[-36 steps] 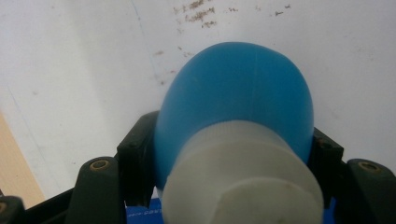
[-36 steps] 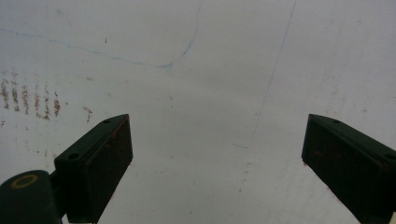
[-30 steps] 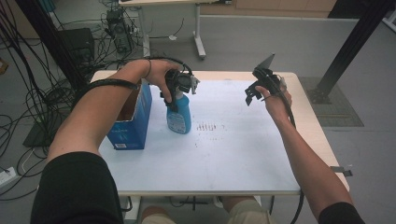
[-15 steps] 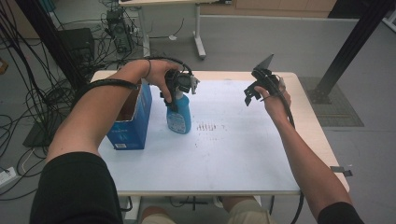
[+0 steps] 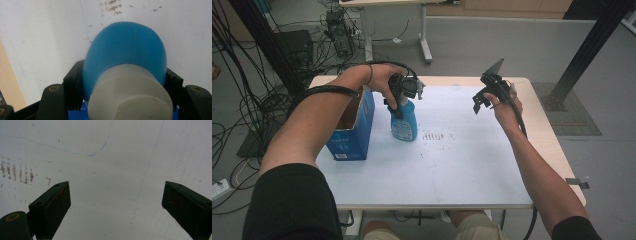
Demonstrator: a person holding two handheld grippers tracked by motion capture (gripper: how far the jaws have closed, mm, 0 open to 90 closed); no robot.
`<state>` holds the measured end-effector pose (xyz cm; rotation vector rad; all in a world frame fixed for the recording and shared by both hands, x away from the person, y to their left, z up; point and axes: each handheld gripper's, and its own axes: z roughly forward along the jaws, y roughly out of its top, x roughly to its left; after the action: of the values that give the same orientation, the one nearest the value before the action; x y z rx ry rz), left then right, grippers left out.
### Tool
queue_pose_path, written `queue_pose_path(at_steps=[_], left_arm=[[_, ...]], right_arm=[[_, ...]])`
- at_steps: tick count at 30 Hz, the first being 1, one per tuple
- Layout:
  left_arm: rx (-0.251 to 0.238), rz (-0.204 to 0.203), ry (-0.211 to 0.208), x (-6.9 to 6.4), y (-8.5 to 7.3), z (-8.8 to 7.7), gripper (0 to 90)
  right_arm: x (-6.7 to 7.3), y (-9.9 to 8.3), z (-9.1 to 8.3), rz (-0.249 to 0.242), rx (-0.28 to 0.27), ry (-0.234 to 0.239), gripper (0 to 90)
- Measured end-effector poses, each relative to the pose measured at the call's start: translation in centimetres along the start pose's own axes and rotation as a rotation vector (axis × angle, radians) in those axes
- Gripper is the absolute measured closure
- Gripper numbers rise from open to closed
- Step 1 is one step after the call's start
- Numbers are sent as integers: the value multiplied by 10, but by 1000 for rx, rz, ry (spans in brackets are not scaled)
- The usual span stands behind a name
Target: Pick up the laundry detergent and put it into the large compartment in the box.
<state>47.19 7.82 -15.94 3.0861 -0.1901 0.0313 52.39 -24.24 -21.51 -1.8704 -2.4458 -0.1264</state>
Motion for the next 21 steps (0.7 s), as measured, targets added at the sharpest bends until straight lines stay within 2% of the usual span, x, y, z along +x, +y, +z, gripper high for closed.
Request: queue_pose_path(at_steps=[2,4,5,7,9,10,13,14,16,21], left_arm=[[-1,-56,-11,2,3,-5,365],[-5,-66,-13,2,3,-8,365],[-6,-109,-12,2,6,-14,365],[-11,-129,-10,0,7,-21,365],[-16,-176,-10,-1,9,-31,365],[-16,-176,-10,-1,9,-31,365],[-1,-250,-14,-3,16,-54,365],[-1,-250,-14,-3,16,-54,365],[7,-288,-7,-6,20,-69,366],[13,-345,33,-15,24,-96,366]], right_arm=[[0,-1,0,-1,-2,1,83],[0,-2,-1,-3,-4,0,83],[0,-2,-2,0,-3,2,83],[-1,-3,-3,1,-4,5,83],[-2,-4,-4,5,-4,7,83],[-2,-4,-4,5,-4,7,83],[-4,-8,-5,6,-13,19,83],[-4,-8,-5,6,-13,19,83],[-4,-7,-4,2,-2,24,83],[-3,-9,-5,-5,-7,35,83]])
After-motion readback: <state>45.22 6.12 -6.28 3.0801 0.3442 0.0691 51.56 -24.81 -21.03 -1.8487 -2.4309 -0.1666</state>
